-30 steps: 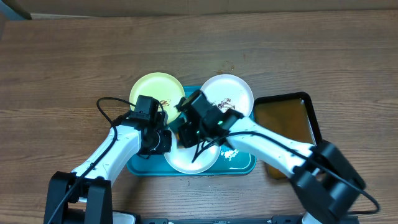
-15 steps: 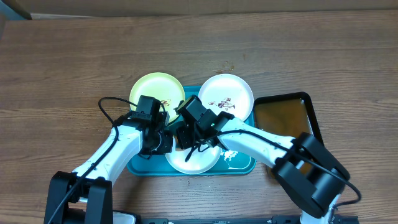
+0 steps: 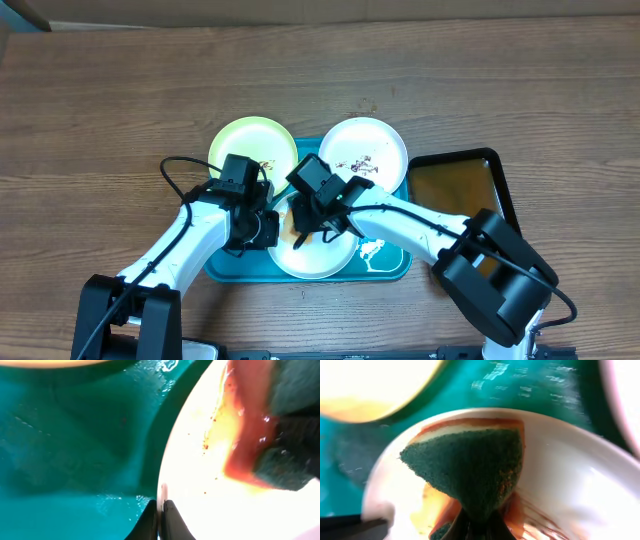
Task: Clean dirty plates on tray and stack at the side
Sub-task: 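Scrub the white plate with the sponge while left gripper holds the rim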
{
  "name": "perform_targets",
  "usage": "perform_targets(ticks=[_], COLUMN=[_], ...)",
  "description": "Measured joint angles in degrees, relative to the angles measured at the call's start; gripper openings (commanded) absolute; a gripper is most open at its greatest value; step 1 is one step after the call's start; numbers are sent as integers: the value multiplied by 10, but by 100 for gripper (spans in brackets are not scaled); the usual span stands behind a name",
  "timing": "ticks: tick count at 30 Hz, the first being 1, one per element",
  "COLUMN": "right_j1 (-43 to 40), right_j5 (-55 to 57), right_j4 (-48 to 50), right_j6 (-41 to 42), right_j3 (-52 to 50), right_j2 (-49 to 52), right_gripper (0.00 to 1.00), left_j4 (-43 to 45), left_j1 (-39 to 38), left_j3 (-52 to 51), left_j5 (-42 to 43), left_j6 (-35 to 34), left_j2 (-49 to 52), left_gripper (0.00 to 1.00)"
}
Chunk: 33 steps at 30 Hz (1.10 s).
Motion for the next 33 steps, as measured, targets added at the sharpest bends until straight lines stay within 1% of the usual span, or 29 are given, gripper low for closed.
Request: perform_targets(ticks=[6, 11, 16, 21, 25, 33], right_j1=[-19, -21, -21, -21, -21, -21], right_j5=[16, 24, 32, 38, 43, 33], right_j4=[-102, -157, -206, -210, -185, -158], right_j6=[14, 14, -15, -67, -115, -245], right_j3=[12, 20, 31, 53, 65, 65], right_j2=[-7, -10, -15, -28, -38, -39], right_gripper=[4, 4, 4, 4, 4, 4], left_j4=[0, -2, -4, -7, -7, -7], left_j1=[0, 0, 0, 0, 0, 0], left_j3=[0, 1, 1, 1, 1, 1], left_j5=[9, 12, 12, 8, 6, 5], left_j6=[0, 0, 0, 0, 0, 0], left_j2=[0, 0, 0, 0, 0, 0], left_gripper=[4, 4, 4, 4, 4, 4])
